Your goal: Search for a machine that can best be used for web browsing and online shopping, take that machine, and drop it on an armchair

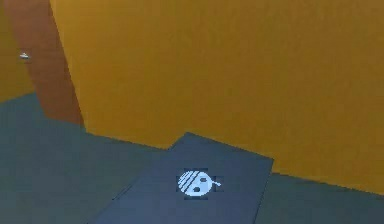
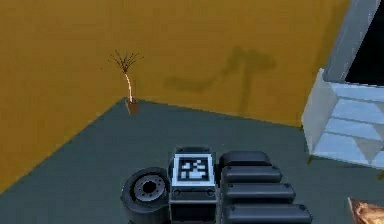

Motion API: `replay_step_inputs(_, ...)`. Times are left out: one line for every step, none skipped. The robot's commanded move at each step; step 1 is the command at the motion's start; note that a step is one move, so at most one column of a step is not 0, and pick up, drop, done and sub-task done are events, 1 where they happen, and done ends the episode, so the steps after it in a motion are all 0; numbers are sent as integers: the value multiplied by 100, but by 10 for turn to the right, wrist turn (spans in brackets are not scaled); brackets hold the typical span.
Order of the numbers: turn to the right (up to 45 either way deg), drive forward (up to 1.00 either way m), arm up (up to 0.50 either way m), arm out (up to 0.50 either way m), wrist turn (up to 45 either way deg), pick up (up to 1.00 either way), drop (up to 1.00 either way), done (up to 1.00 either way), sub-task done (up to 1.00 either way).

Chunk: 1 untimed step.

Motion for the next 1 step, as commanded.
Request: replay_step_inputs(0, 10, 0, 0, 0, 0, 0, 0, 0)
